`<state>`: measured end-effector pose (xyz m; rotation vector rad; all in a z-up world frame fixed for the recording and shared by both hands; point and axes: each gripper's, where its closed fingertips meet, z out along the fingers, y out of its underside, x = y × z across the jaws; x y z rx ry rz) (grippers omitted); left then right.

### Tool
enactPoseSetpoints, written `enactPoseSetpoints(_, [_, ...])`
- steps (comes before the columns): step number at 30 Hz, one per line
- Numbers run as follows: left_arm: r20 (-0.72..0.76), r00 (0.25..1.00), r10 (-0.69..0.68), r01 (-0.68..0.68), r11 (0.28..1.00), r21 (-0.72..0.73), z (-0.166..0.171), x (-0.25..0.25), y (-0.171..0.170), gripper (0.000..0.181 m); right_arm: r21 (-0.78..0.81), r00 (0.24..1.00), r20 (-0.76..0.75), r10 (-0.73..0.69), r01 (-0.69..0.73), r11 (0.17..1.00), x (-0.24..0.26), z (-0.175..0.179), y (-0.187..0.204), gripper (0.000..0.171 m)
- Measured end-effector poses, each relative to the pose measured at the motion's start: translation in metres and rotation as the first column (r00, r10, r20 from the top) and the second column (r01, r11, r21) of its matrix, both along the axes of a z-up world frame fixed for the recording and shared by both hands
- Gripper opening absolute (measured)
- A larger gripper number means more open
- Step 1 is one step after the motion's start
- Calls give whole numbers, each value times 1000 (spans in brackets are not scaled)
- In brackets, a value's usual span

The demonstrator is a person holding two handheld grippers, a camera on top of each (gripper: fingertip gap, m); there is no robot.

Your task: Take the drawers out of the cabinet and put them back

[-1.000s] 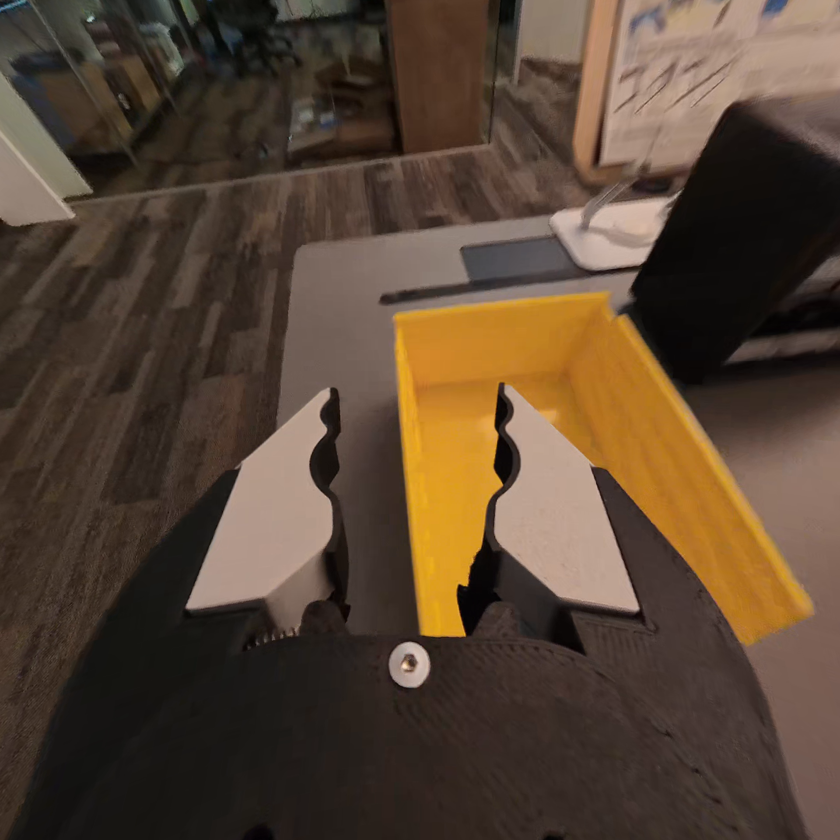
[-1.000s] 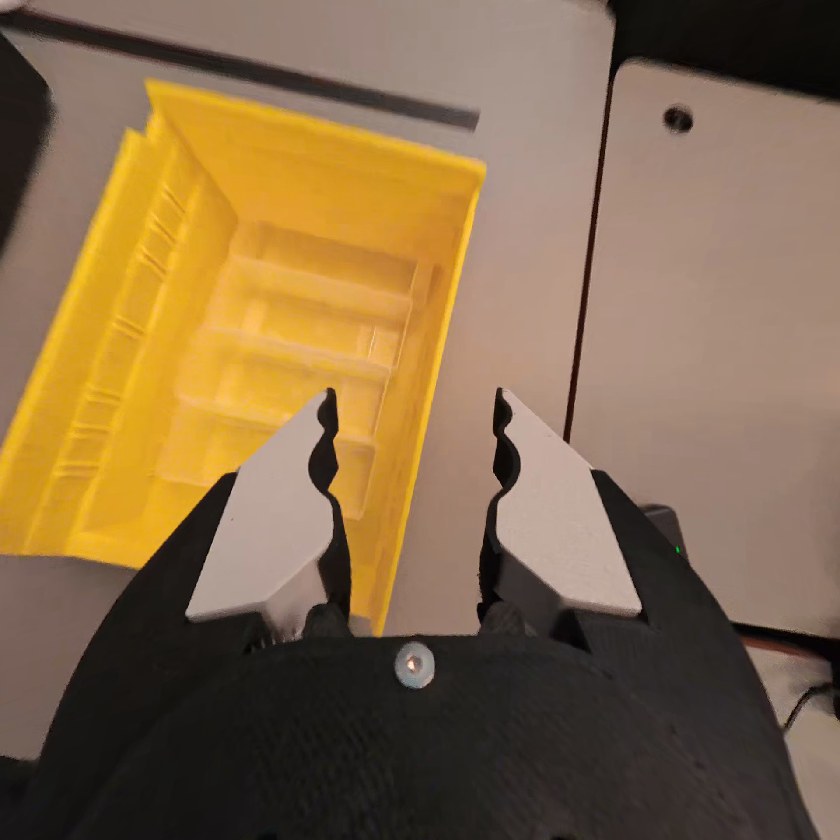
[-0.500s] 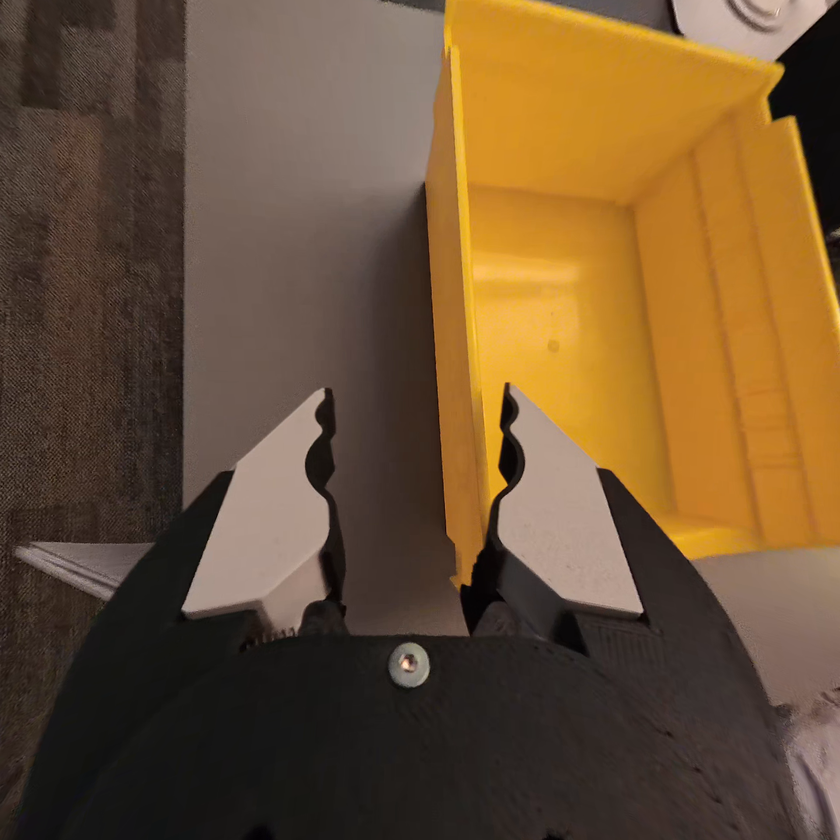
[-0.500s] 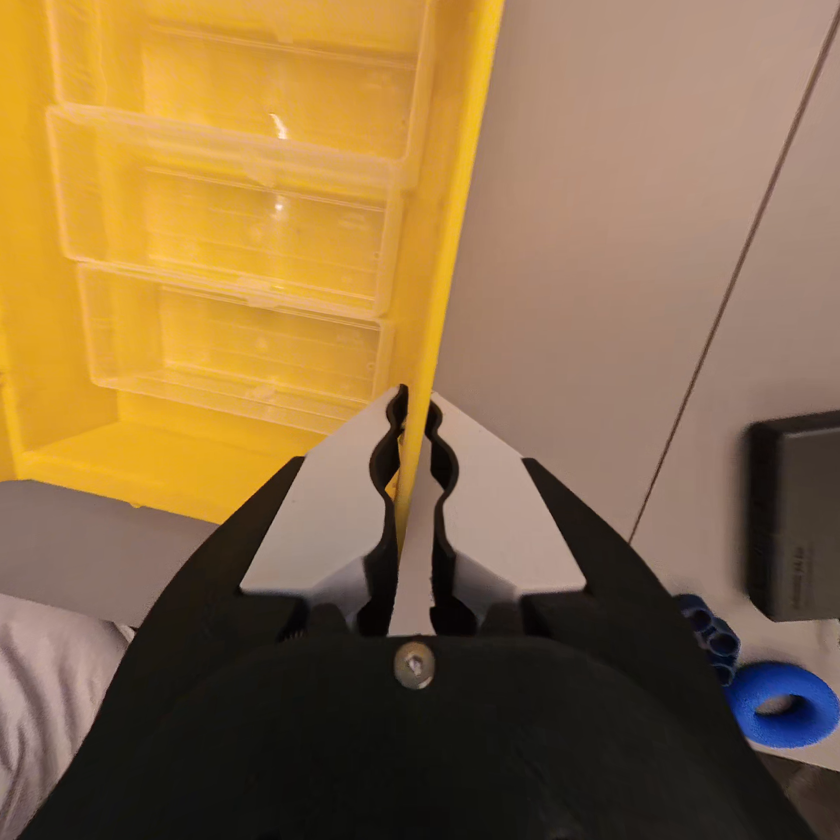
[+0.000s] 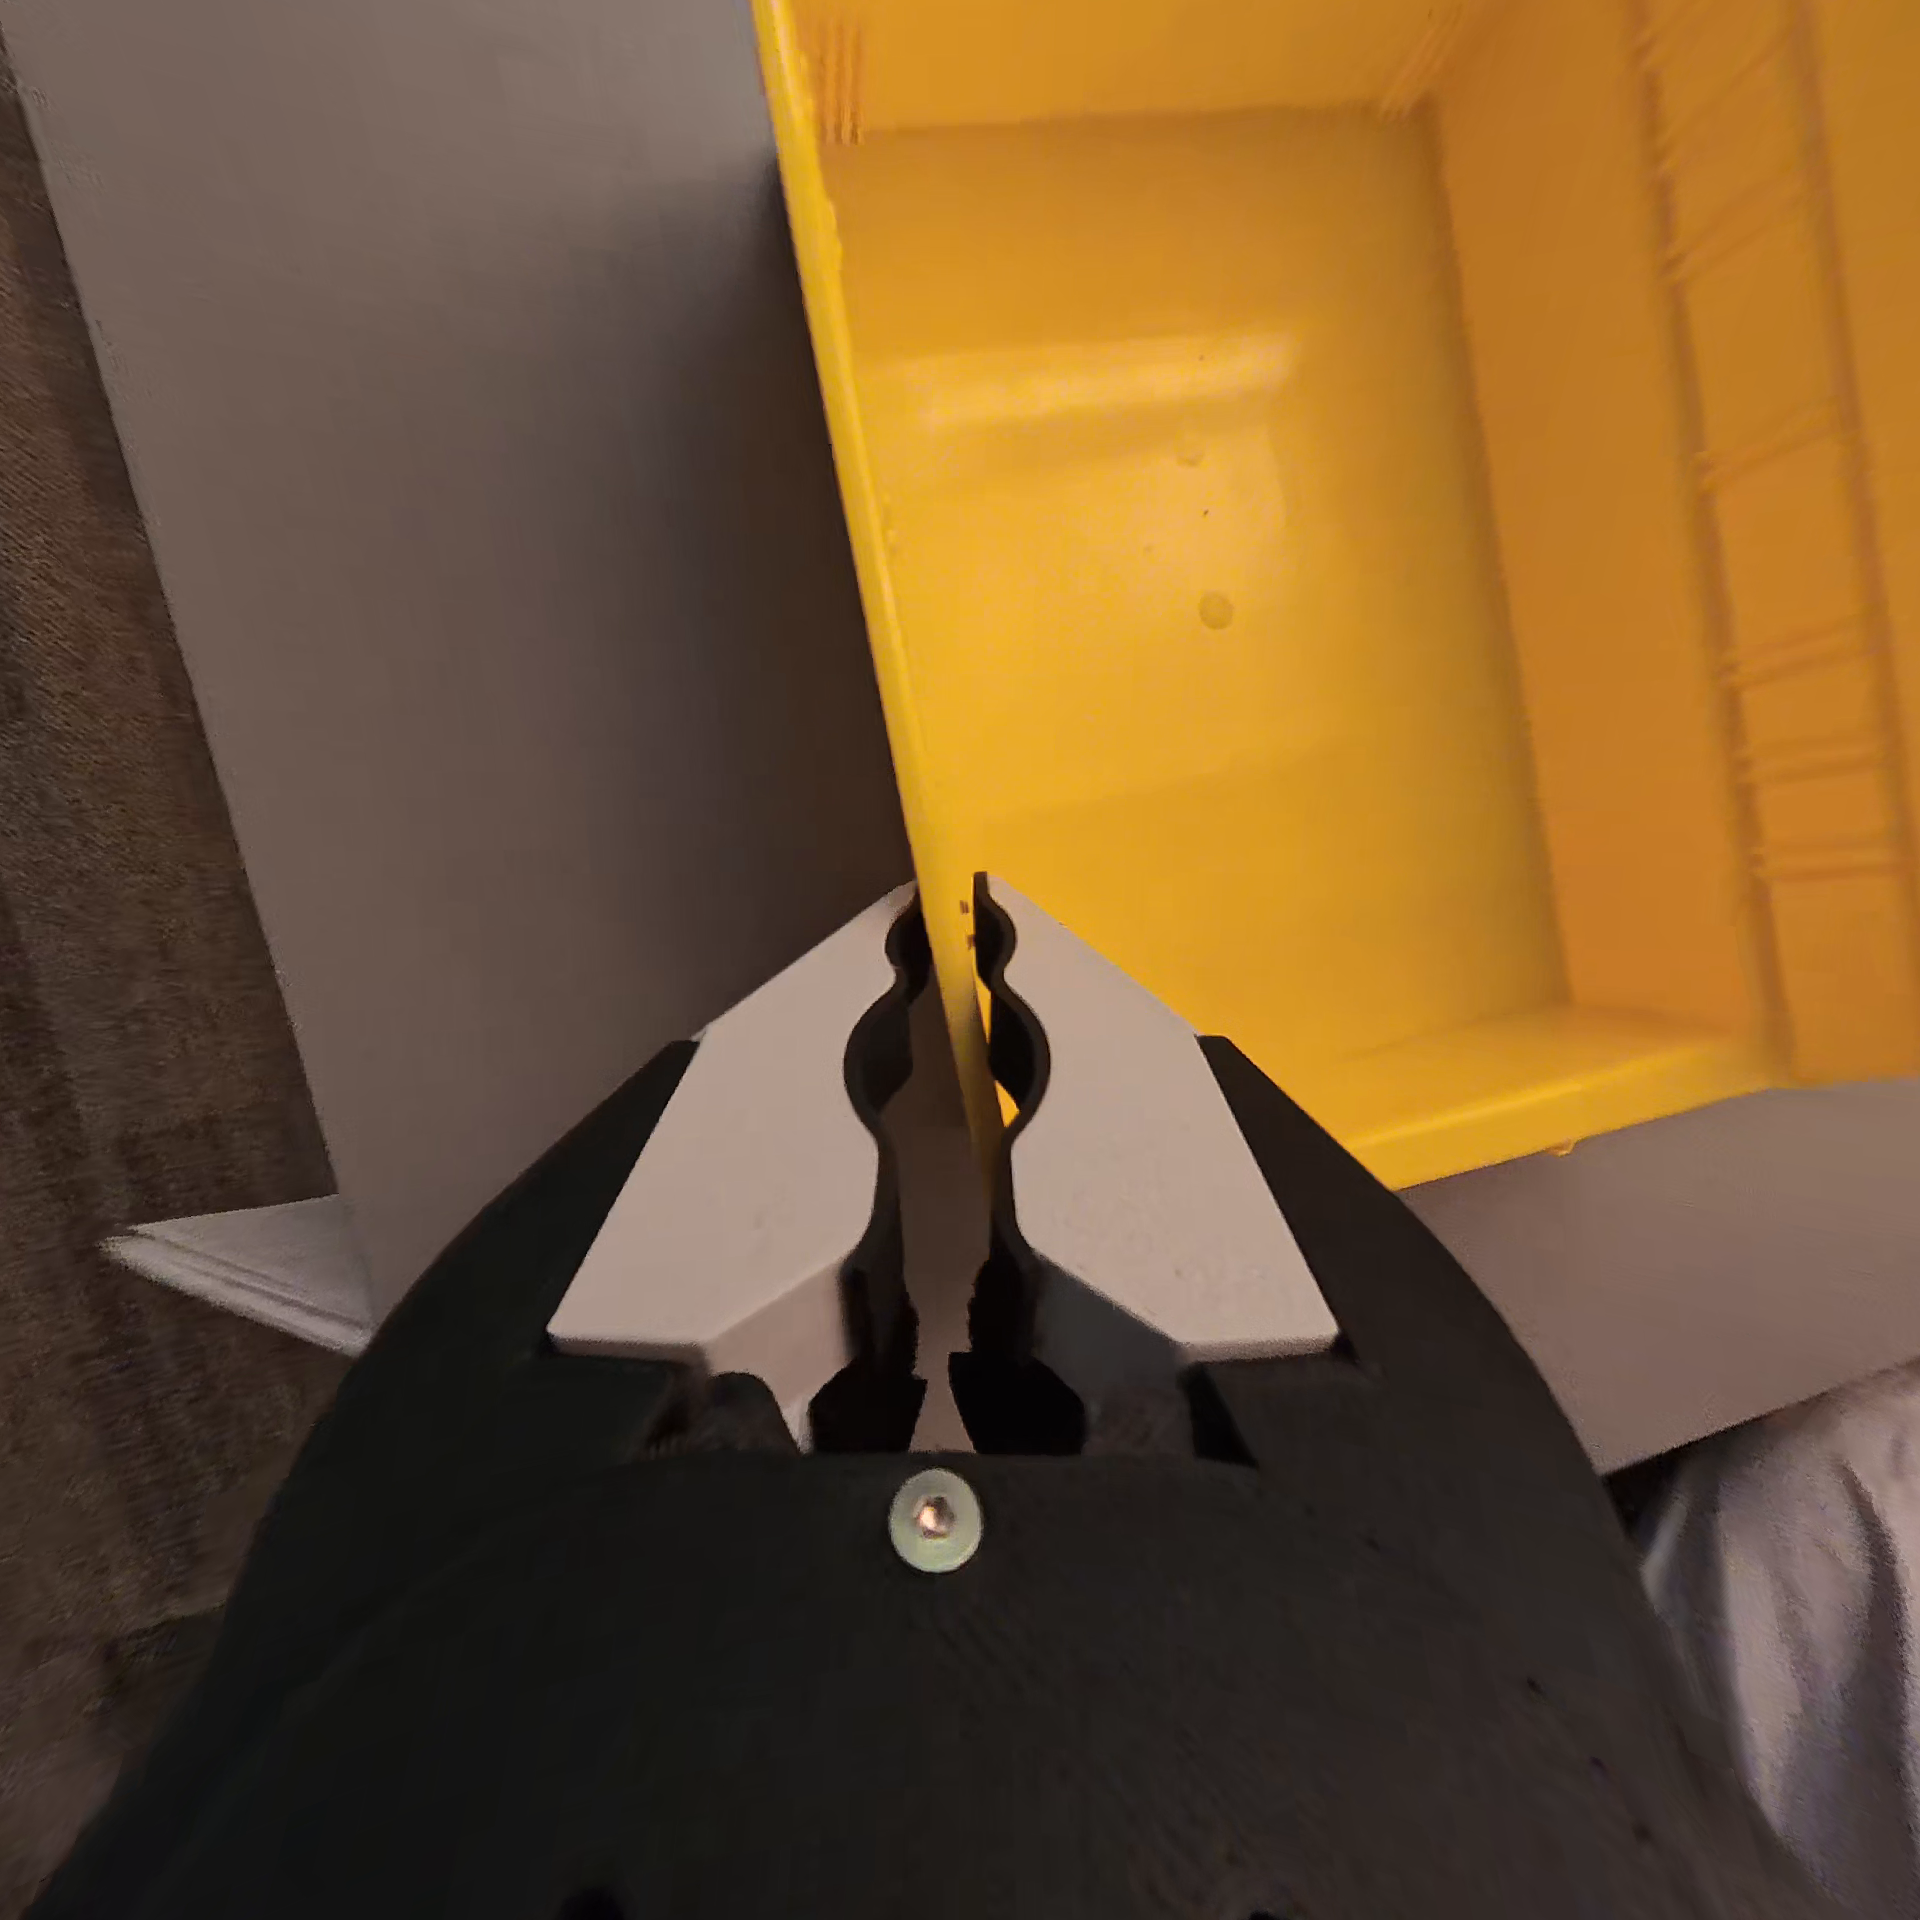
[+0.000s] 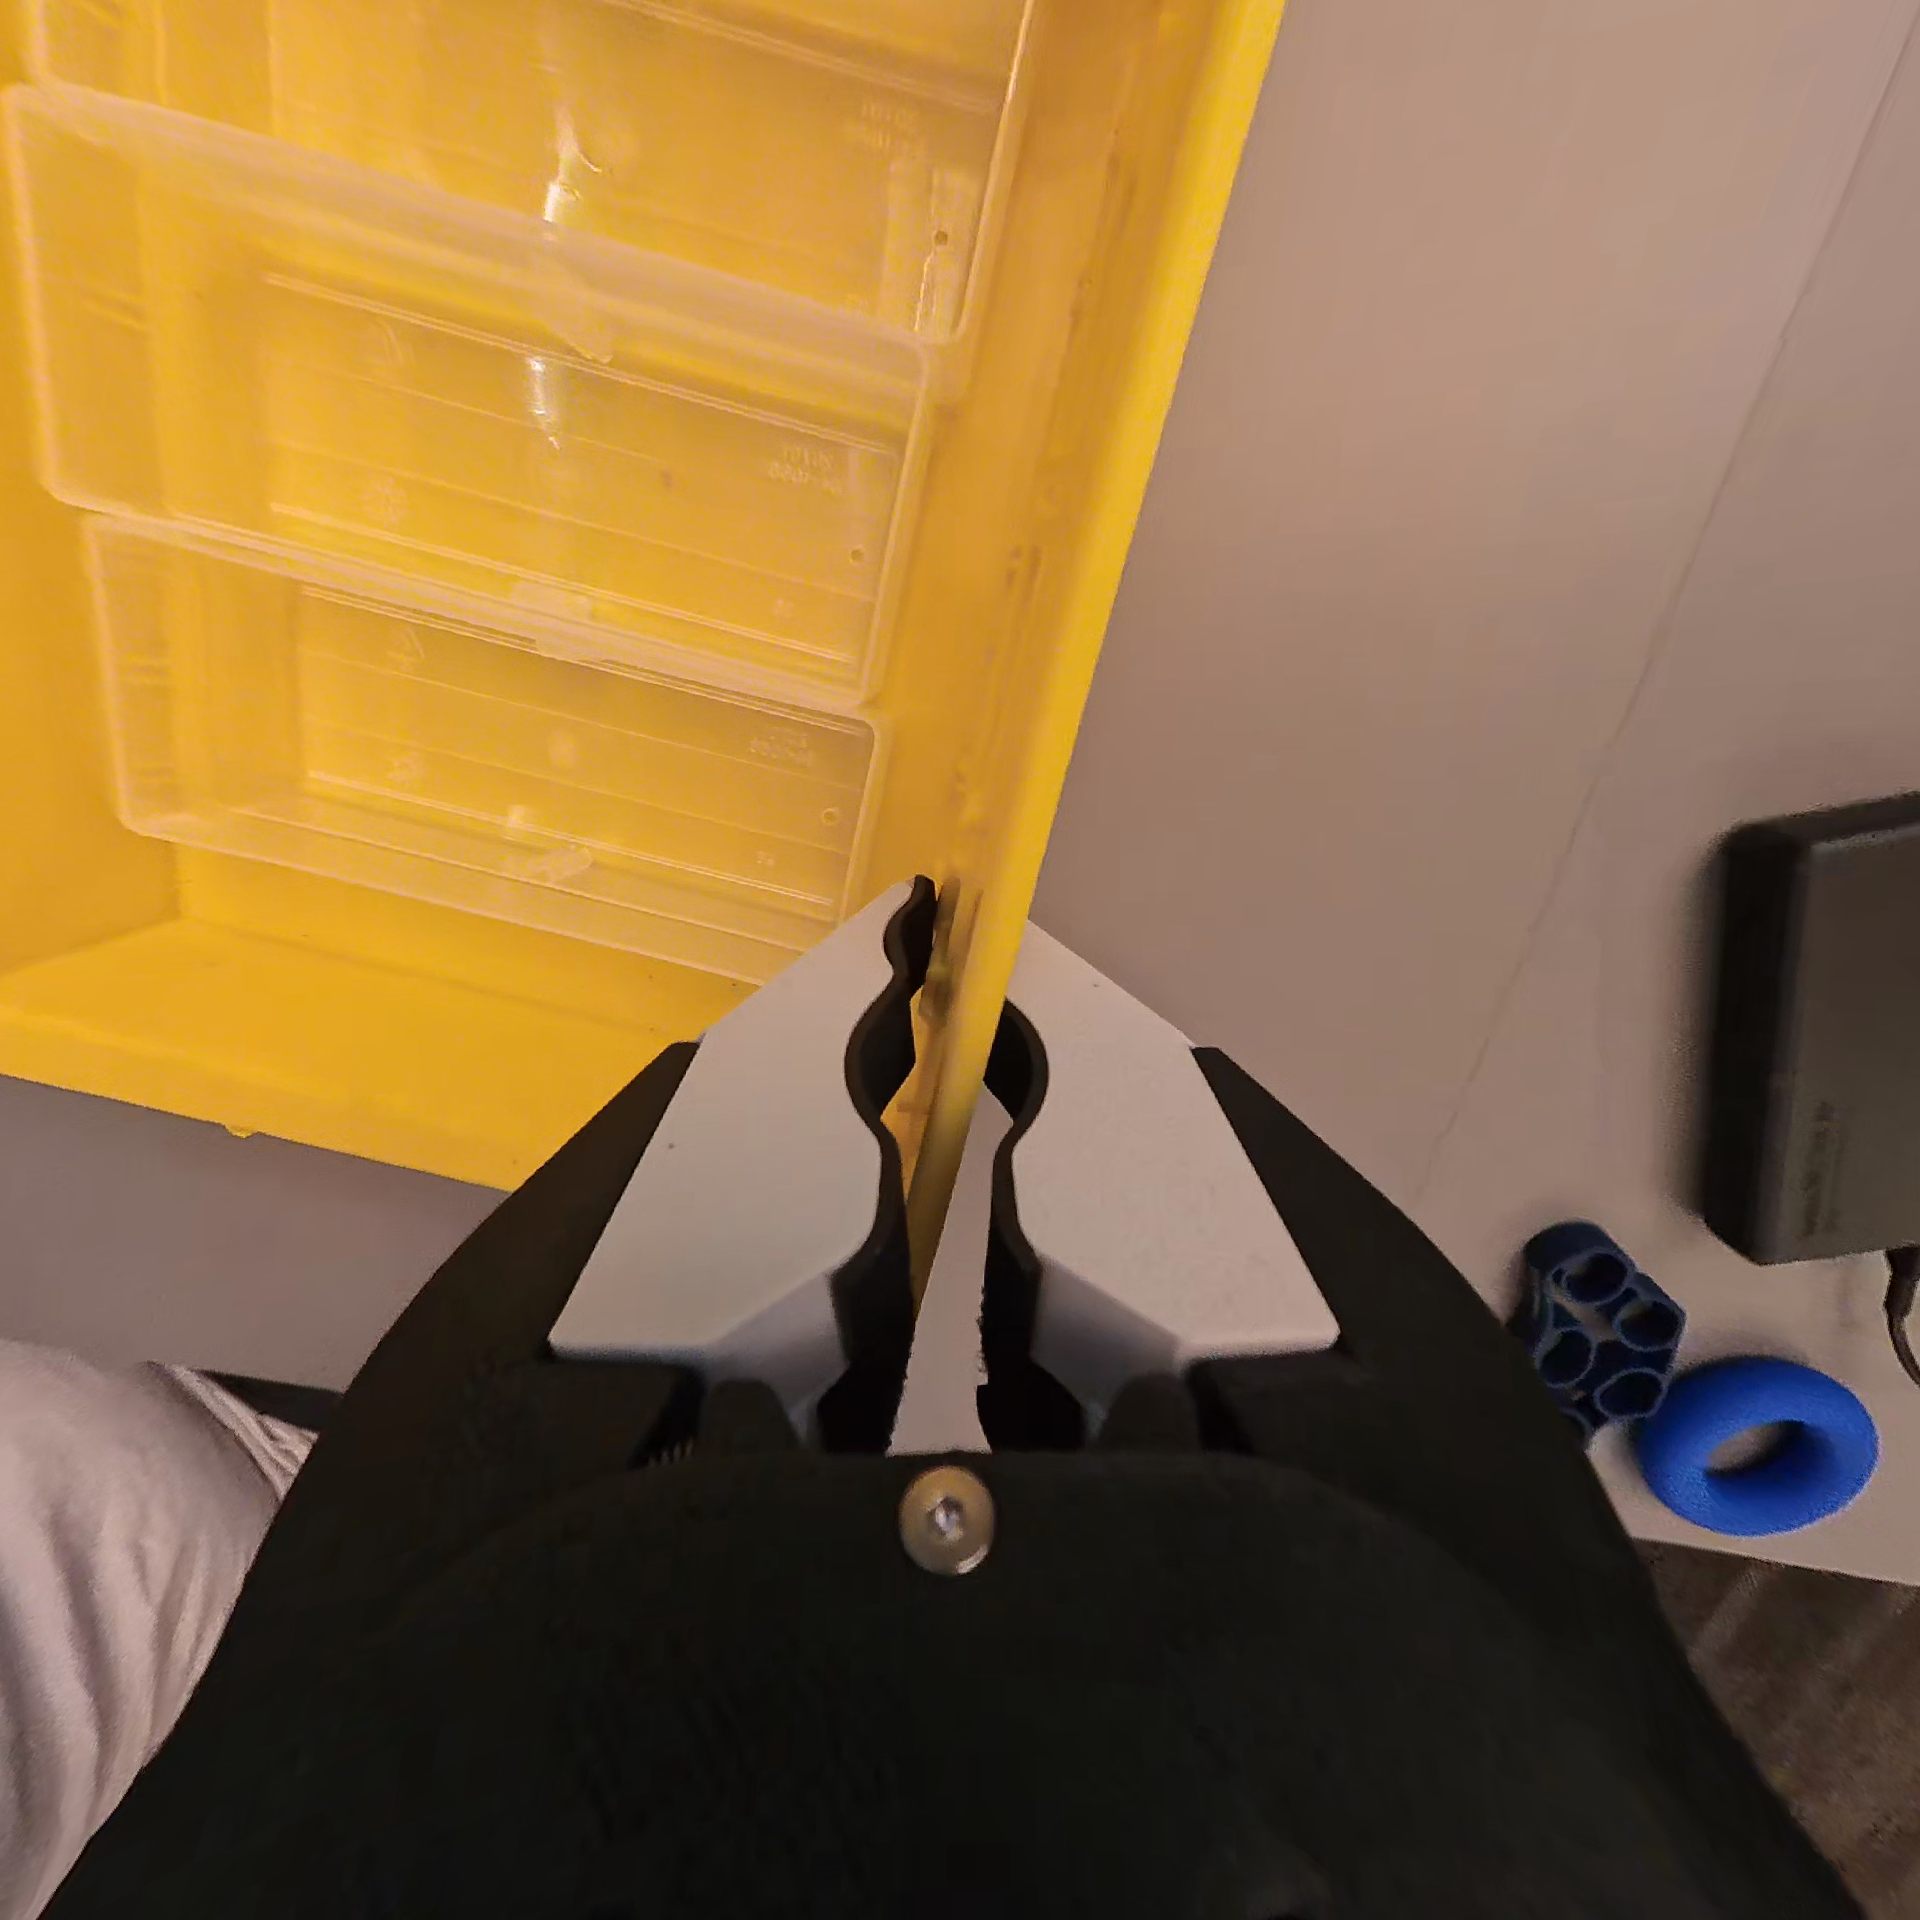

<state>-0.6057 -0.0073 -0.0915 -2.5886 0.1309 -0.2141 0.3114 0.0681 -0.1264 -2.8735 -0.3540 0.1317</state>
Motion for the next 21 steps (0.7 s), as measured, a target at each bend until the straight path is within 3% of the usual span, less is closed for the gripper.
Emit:
enactPoseSetpoints(6, [-118,992,-32,32,999,-3,-1,7,-12,5,2,1000,-4,-4,4,1000,-8,0,-27,3])
enactPoseSetpoints(21, [-95,991,-98,100,995,22,-2,60,-65,5,-11,1000,3,19,-19,1000,-54,1,-73,3])
